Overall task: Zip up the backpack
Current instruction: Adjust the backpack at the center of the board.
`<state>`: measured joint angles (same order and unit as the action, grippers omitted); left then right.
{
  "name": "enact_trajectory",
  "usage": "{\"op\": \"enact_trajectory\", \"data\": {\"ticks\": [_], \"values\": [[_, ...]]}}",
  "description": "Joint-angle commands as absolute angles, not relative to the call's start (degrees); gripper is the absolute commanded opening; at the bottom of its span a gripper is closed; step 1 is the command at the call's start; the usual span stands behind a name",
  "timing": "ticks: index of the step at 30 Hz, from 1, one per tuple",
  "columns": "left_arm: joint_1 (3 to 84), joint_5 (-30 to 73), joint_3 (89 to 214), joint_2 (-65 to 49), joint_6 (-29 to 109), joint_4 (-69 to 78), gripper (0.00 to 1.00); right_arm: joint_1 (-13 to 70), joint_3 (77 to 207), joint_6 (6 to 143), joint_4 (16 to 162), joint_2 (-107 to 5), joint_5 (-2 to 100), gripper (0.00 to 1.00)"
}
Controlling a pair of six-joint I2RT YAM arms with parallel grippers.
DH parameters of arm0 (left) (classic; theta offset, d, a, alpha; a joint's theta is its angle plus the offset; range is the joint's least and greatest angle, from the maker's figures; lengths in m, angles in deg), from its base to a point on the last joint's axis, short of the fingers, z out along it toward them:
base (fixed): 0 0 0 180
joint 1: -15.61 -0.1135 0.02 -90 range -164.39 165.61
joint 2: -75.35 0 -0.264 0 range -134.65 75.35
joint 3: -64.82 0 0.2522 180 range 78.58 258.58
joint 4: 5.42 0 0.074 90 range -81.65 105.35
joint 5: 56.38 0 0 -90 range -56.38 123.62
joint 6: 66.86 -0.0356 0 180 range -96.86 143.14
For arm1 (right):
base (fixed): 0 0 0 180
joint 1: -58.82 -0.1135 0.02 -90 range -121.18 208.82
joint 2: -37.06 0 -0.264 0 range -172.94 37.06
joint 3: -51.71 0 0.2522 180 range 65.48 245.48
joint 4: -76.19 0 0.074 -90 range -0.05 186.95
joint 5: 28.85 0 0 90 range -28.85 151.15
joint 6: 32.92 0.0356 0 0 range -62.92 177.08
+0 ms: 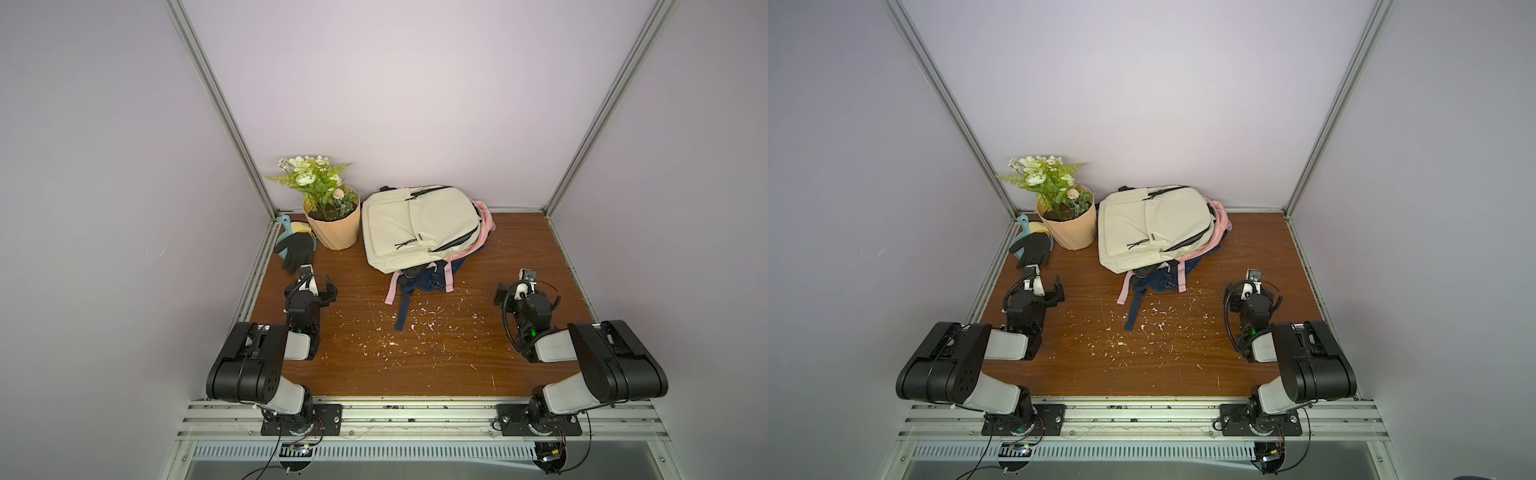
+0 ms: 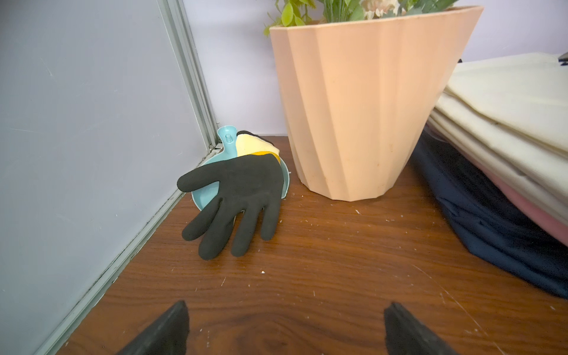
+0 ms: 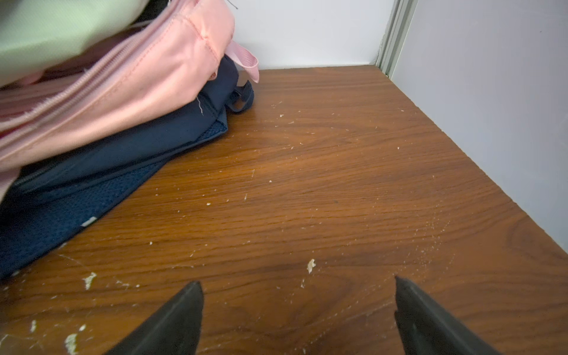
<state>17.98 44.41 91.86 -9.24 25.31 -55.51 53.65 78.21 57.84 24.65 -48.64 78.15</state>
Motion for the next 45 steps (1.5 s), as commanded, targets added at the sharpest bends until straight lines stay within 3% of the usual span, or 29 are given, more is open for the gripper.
{"op": "enact_trajectory", "data": {"ticks": [1,10,15,19,25,31,45], "values": [[20.2,45.6,96.2,-4.0,21.8,-46.7,1.00,53.4,84.6,55.4,35.3,-42.7,73.2,1.00],[24.2,45.3,101.0,14.9,29.7,-28.6,1.00,52.6,86.3,60.0,47.4,-23.0,71.0,0.99],[24.2,57.6,107.0,22.7,51.6,-13.9,1.00,52.7,88.1,68.2,54.2,-13.4,74.5,1.00],[22.5,63.2,111.9,22.4,68.8,1.1,1.00,53.2,92.2,87.6,67.5,-9.3,84.8,0.99],[18.5,46.6,114.7,14.0,64.6,0.0,1.00,54.4,99.1,85.0,73.0,-17.7,73.0,1.00],[25.3,42.0,121.7,2.6,59.6,-0.9,1.00,54.0,107.1,85.1,76.5,-31.3,64.3,0.99],[31.4,31.3,138.0,-20.7,58.5,-3.2,1.00,45.1,129.0,85.1,78.8,-54.2,62.5,0.95]]}}
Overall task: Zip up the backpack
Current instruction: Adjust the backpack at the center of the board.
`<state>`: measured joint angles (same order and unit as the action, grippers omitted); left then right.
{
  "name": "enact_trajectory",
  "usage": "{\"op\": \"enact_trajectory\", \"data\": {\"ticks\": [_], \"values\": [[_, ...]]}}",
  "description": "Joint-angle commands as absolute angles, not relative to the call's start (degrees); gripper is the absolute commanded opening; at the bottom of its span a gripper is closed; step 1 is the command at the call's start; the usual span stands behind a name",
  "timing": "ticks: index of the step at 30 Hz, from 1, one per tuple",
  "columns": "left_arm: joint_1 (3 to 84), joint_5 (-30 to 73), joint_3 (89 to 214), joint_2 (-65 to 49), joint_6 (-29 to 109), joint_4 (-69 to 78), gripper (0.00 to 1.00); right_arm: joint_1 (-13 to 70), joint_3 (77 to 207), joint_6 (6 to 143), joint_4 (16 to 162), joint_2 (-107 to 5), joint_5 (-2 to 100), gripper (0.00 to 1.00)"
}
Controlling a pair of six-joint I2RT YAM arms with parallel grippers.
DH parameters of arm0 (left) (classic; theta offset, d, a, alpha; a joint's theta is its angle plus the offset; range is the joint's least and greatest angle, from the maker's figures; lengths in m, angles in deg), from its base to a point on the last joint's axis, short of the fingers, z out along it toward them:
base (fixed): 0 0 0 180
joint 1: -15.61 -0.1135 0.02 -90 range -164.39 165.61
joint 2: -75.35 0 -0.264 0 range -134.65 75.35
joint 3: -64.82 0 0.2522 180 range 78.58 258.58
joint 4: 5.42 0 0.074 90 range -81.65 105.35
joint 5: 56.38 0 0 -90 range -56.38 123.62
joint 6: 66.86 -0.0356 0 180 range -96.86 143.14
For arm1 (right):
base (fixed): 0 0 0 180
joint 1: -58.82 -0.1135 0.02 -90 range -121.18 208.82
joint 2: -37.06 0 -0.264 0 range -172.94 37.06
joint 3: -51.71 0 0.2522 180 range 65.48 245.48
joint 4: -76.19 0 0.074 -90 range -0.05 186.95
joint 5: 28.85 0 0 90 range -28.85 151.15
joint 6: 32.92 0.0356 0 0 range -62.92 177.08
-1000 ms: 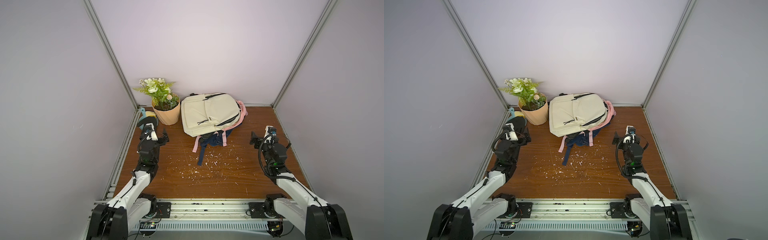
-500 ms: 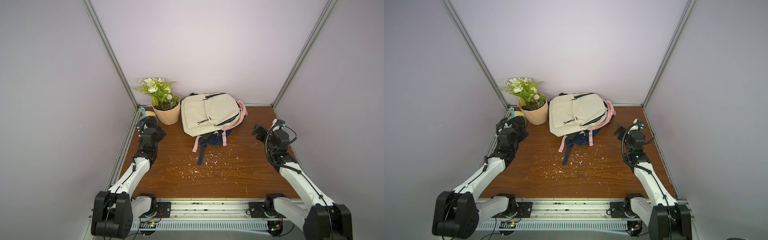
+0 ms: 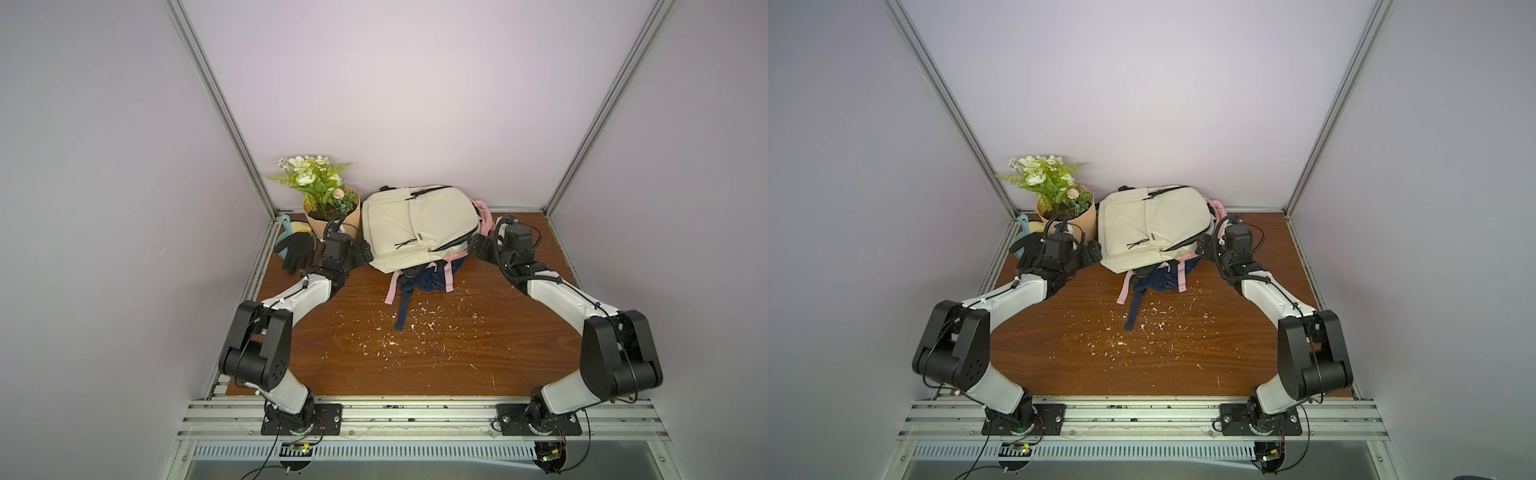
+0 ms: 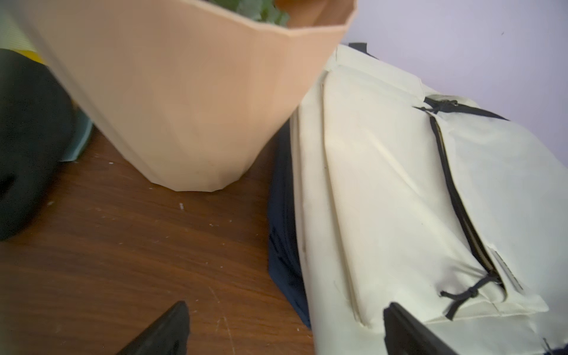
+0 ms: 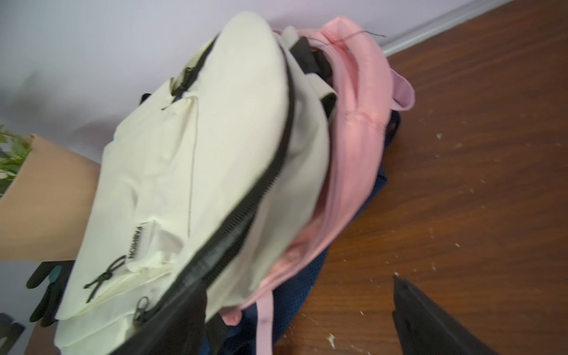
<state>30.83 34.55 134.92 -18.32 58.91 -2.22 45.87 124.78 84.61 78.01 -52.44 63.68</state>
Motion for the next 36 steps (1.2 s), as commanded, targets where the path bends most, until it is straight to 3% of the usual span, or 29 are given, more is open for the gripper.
{"op": "enact_trajectory", "data": {"ticks": [1,5,11,18,23,26,36], "values": [[31.7,30.6,139.1,-22.1,58.6,-3.3,1.00,45.0,130.2,85.1,78.9,-55.4,62.4,0.95],[32.5,30.6,143.5,-27.4,58.5,-1.6,1.00,44.1,136.3,85.2,81.9,-60.8,63.7,0.93],[32.6,29.2,146.4,-32.4,59.3,-1.2,0.91,42.3,143.4,83.3,86.0,-67.4,64.8,0.79],[32.7,29.8,147.6,-33.5,58.4,0.4,0.63,39.2,146.0,81.3,88.8,-68.0,68.3,0.40],[34.2,33.4,147.3,-30.6,57.4,2.6,0.35,38.0,143.1,81.2,88.6,-63.0,69.3,0.22],[35.2,35.1,146.0,-27.2,57.0,3.1,0.24,37.2,140.8,80.6,89.2,-58.5,70.7,0.18],[42.6,43.7,129.3,-7.1,60.2,3.1,0.09,36.8,131.7,78.8,91.9,-49.1,73.0,0.14]]}}
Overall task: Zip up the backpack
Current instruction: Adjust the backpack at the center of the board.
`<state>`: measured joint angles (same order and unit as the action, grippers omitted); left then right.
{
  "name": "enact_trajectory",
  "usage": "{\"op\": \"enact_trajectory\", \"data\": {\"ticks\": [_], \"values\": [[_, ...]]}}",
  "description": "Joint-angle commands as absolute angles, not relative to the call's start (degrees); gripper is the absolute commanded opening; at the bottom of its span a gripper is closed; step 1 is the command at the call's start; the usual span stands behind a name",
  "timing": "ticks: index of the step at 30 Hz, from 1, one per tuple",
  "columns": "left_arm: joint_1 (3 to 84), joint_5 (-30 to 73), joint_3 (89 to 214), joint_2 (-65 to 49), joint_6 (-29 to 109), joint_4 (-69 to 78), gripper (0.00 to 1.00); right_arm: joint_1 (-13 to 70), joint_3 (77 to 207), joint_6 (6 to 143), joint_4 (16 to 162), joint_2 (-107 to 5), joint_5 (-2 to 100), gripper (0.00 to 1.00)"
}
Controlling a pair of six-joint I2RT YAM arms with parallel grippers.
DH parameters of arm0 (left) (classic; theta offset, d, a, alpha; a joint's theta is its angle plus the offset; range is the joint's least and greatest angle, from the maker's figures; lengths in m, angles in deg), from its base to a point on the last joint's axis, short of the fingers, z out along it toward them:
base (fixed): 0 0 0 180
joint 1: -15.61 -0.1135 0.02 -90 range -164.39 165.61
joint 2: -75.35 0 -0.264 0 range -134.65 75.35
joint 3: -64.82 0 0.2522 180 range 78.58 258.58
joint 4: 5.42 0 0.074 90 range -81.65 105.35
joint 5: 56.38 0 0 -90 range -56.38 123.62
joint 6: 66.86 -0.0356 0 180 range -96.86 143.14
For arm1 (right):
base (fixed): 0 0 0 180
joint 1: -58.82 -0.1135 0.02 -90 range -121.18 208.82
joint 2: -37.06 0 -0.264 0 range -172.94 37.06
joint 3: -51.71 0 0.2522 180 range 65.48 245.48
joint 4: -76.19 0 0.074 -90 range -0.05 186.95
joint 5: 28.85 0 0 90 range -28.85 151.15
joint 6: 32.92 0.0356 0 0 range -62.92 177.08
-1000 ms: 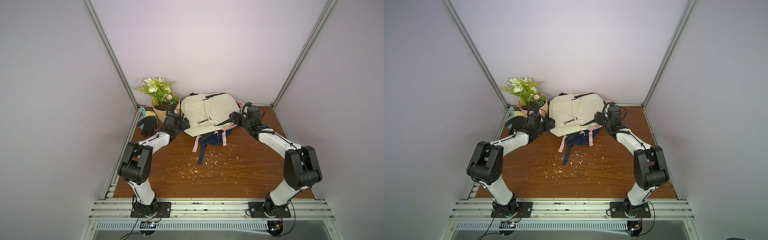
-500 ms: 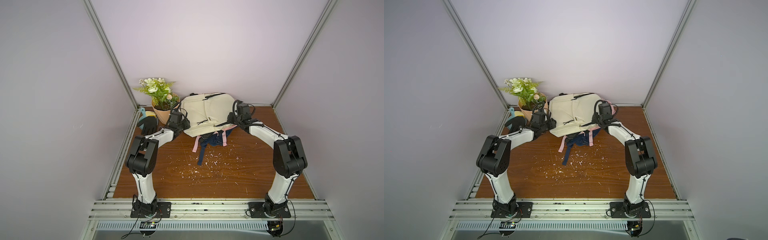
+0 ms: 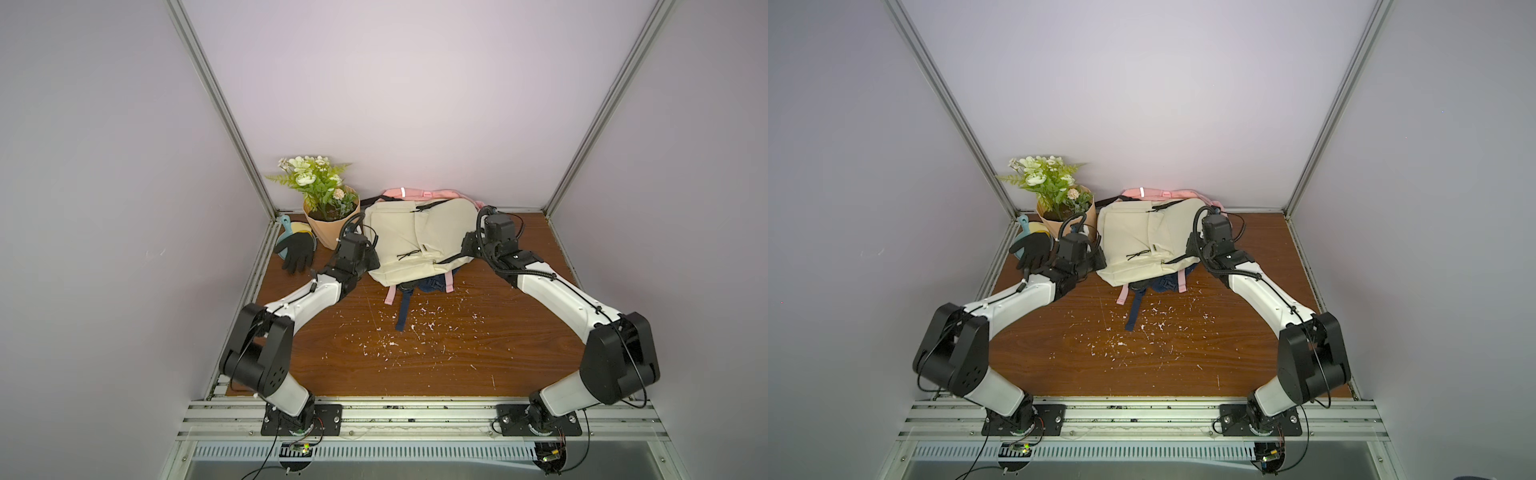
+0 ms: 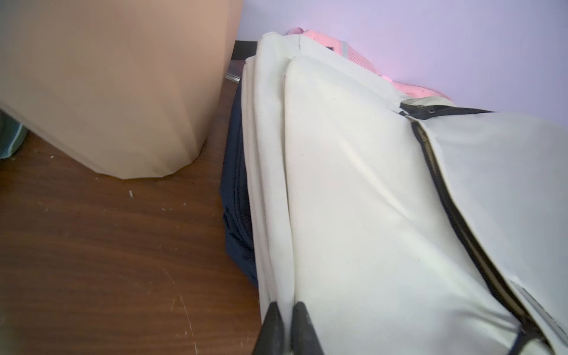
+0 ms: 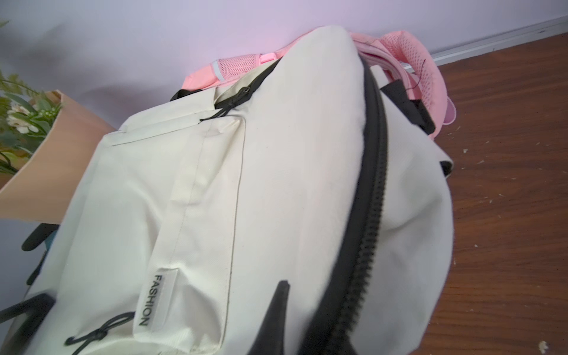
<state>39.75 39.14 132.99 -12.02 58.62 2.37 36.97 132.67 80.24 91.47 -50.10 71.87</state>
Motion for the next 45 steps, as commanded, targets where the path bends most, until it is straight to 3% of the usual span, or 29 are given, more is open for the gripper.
{"op": "enact_trajectory", "data": {"ticks": [1,5,10,13,15,18,24,26,31,35,38,45], "values": [[44.3,44.6,126.5,-4.4,61.4,2.9,0.09,36.8,130.8,78.7,91.5,-48.9,72.7,0.14],[52.5,48.1,117.5,3.2,67.0,4.1,0.09,36.8,130.6,78.1,91.1,-50.4,72.7,0.15],[65.4,49.5,111.2,4.3,75.1,4.8,0.10,36.8,136.8,76.9,93.6,-55.5,73.7,0.16],[72.2,49.5,111.3,1.9,78.7,5.0,0.17,36.8,139.7,77.2,95.4,-57.6,75.7,0.30],[75.3,49.4,111.9,0.7,79.5,5.3,0.28,36.7,139.3,77.2,95.3,-57.2,76.2,0.49],[76.9,49.7,112.4,1.6,78.6,7.4,0.45,36.8,136.8,77.7,94.9,-55.2,76.8,0.67],[76.5,60.4,114.4,10.7,72.8,16.8,0.88,36.8,126.6,81.0,95.0,-47.0,78.0,0.79],[73.6,60.2,116.4,10.7,66.9,17.2,0.94,36.8,122.5,82.8,94.4,-43.7,78.0,0.81],[66.2,57.3,124.0,1.5,56.4,14.3,0.96,36.8,112.8,86.9,92.2,-35.9,77.4,0.86],[63.1,55.3,130.2,-9.0,52.3,11.6,0.96,36.8,105.6,91.0,85.8,-32.2,68.4,0.86],[59.8,47.7,131.0,-14.4,52.1,8.4,0.93,36.3,99.9,95.2,79.1,-31.0,62.8,0.86],[59.6,41.7,128.5,-19.3,52.9,4.7,0.84,34.5,94.7,98.3,69.8,-34.6,58.1,0.84]]}}
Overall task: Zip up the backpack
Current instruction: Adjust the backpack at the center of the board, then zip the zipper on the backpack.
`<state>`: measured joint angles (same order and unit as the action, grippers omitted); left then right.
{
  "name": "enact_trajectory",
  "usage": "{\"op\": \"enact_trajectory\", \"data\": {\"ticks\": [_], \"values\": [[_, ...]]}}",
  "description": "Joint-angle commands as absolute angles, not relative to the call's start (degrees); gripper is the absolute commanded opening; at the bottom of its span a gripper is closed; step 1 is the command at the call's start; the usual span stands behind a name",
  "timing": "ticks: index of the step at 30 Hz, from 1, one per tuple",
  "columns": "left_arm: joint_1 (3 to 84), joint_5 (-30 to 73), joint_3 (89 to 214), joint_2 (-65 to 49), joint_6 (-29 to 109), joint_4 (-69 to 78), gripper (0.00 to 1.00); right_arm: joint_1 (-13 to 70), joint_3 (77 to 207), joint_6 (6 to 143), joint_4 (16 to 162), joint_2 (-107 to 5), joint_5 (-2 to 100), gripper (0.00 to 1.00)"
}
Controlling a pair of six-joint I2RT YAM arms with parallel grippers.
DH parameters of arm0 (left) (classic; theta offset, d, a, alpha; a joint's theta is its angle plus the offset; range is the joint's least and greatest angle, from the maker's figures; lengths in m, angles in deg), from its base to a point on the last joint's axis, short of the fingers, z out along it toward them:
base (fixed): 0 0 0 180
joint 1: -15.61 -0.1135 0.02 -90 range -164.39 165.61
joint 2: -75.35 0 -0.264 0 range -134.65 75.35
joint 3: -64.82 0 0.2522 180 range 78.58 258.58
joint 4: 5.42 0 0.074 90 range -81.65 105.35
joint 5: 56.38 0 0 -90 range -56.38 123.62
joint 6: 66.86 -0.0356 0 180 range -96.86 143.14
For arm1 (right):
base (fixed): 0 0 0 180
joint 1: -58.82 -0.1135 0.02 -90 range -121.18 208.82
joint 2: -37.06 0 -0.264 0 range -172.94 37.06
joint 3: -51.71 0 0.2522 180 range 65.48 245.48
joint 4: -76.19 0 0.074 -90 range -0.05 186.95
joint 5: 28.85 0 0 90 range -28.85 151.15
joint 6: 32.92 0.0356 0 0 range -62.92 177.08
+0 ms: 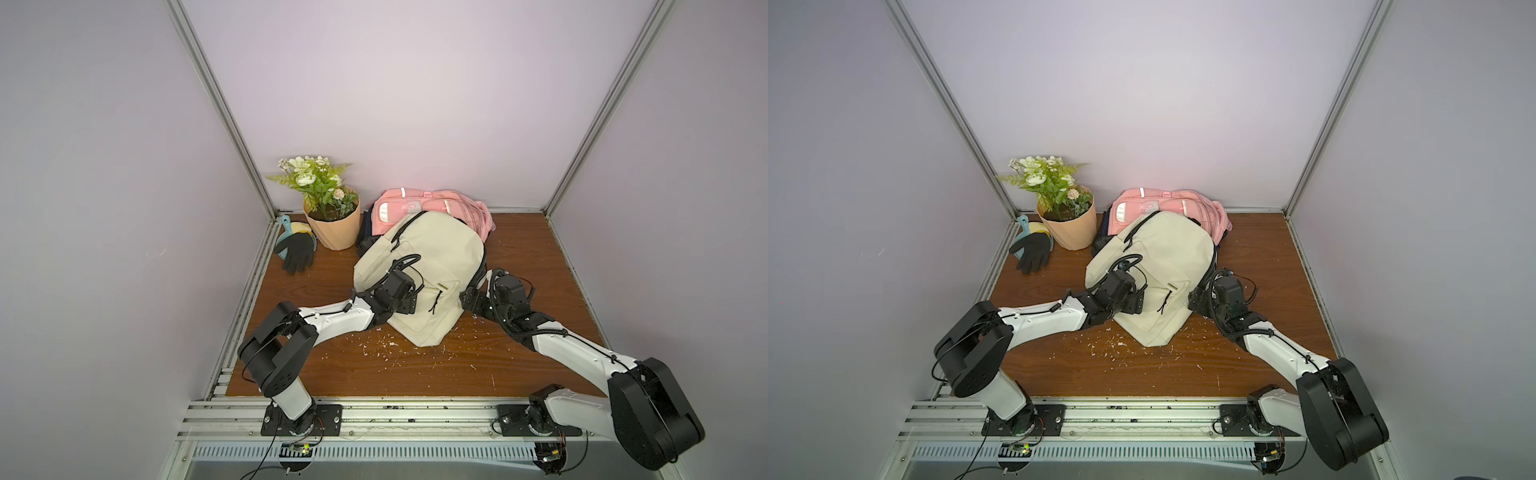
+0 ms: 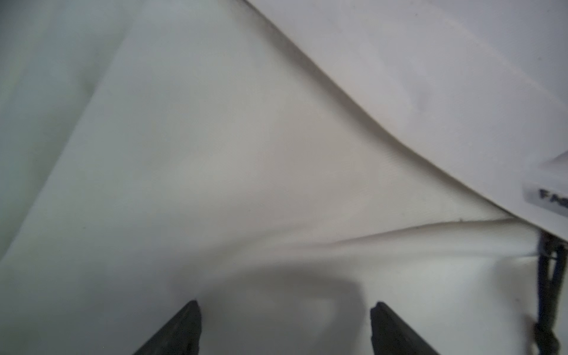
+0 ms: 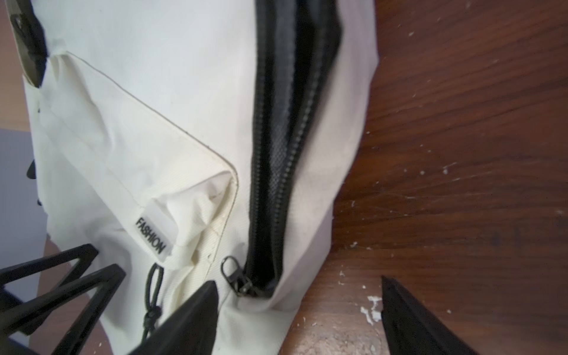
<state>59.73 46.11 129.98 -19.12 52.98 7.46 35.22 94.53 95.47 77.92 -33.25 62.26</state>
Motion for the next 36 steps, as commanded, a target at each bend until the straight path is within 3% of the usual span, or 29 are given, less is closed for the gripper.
{"op": "enact_trajectory", "data": {"ticks": [1,8,12,18,21,27,36], "values": [[59.7,40.4,127.4,-19.3,53.2,3.5,0.82,34.2,94.5,98.3,68.7,-35.3,57.6,0.83],[66.8,36.9,121.8,-20.8,58.0,-3.3,0.76,33.7,97.2,95.9,70.9,-36.9,61.2,0.61],[71.2,35.6,120.9,-22.4,61.2,-7.5,0.73,34.5,100.3,92.6,76.7,-36.6,66.3,0.43],[76.4,34.4,123.9,-24.1,61.2,-10.1,0.70,40.4,101.6,90.7,79.0,-36.4,63.5,0.23],[77.0,36.1,125.8,-22.8,60.4,-8.1,0.70,42.8,102.0,89.3,79.7,-35.6,61.6,0.19],[74.8,41.5,130.7,-19.3,54.1,-1.9,0.78,42.8,102.1,85.7,82.1,-34.5,62.3,0.14],[71.6,37.8,143.0,-29.9,49.1,1.0,0.67,42.8,101.8,85.5,82.0,-33.8,61.1,0.13]]}}
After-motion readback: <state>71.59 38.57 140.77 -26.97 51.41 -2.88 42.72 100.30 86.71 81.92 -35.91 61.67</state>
